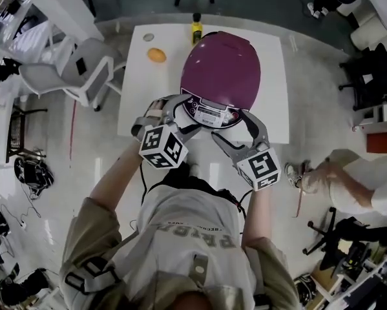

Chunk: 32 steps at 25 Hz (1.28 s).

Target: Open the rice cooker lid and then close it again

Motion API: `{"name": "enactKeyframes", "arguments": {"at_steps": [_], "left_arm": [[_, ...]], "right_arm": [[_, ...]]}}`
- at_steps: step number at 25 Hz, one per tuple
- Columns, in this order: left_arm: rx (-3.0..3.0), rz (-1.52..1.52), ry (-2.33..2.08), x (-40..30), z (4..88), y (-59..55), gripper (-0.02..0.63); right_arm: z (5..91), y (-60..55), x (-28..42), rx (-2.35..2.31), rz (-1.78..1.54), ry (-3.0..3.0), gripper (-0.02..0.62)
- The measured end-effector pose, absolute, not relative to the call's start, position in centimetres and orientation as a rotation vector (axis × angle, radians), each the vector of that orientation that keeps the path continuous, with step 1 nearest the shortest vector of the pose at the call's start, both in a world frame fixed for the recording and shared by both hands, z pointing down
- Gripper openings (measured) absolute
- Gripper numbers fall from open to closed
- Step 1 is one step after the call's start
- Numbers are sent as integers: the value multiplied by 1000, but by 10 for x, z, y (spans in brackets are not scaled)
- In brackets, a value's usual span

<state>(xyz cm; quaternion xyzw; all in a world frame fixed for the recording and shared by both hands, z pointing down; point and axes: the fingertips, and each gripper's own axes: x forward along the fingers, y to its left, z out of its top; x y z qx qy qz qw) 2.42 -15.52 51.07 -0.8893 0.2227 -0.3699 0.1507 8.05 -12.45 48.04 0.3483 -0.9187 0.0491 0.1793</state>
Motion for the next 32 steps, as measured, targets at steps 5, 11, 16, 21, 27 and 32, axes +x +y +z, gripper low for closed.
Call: {"name": "enactKeyframes", "arguments": {"at_steps": [5, 11, 16, 21, 27, 32], "left_arm": [[-2487, -1197, 397, 32, 531, -152, 382], [-2402, -1266, 271, 39, 545, -155, 382], [-2330, -1332, 195, 42, 558, -149, 383], [-2244, -1380, 198, 41, 570, -151, 383], [-2195, -1399, 202, 40, 572, -153, 383], [-2144, -1422, 180, 39, 573, -155, 383]], "right_arm": [[496, -125, 64, 809, 55, -2487, 373], [528, -126, 57, 675, 27, -2315, 373], [546, -124, 50, 598, 4, -2212, 380], [560, -124, 48, 577, 1, -2144, 382], [562, -123, 47, 583, 2, -2125, 382], [562, -123, 46, 577, 35, -2129, 382]]}}
